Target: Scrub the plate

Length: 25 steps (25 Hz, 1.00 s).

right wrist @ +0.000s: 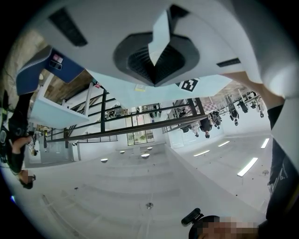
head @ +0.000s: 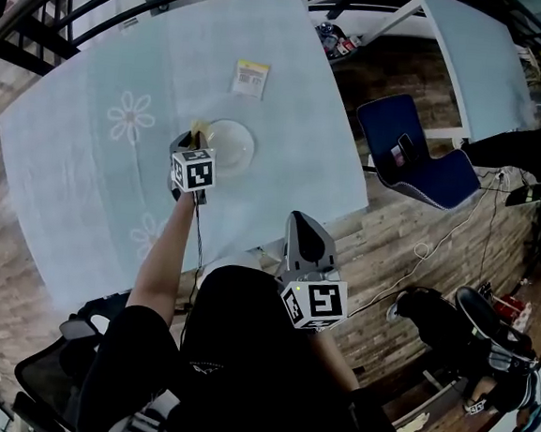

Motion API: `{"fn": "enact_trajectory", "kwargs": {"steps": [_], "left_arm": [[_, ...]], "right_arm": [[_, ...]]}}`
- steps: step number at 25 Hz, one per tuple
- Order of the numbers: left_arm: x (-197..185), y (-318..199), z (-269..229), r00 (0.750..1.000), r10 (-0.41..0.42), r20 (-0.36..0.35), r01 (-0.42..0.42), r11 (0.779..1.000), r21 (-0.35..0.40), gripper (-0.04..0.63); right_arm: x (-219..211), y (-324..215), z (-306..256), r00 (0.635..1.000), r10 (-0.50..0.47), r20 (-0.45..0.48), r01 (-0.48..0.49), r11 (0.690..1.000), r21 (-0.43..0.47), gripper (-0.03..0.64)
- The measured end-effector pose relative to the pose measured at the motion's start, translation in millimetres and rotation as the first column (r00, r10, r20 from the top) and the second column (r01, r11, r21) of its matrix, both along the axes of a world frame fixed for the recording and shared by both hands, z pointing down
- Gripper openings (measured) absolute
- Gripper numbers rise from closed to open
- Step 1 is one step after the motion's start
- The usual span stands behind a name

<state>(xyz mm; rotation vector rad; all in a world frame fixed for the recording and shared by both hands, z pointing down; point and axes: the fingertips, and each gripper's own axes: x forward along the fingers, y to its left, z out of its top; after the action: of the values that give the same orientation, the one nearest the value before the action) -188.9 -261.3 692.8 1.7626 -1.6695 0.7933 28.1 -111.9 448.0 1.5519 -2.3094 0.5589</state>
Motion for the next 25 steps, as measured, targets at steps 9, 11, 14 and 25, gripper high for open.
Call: {"fn": "enact_trajectory", "kwargs": {"steps": [9,11,14,25], "left_arm": [[18,16,-18,0.996,0.014,-0.09,-0.009,0.998,0.063,0.069],[31,21,-18,0.993,0.033,-0.109,-0.026,0.998,0.063,0.069],[52,23,-18,0.989,0.07,-0.127,-0.06,0.995,0.08,0.069],[129,35,0,0.964,0.176,-0.198,-0.174,0.984,0.029,0.069]], "right_arm": [[6,6,2,1.0,0.012,0.008,-0.012,1.0,0.0,0.002],[8,8,4,1.0,0.019,0.01,-0.019,1.0,0.0,0.002],[11,12,6,1.0,0.028,0.013,-0.028,1.0,0.001,0.002],[32,18,9,0.995,0.104,0.011,-0.104,0.995,-0.012,0.002]]}}
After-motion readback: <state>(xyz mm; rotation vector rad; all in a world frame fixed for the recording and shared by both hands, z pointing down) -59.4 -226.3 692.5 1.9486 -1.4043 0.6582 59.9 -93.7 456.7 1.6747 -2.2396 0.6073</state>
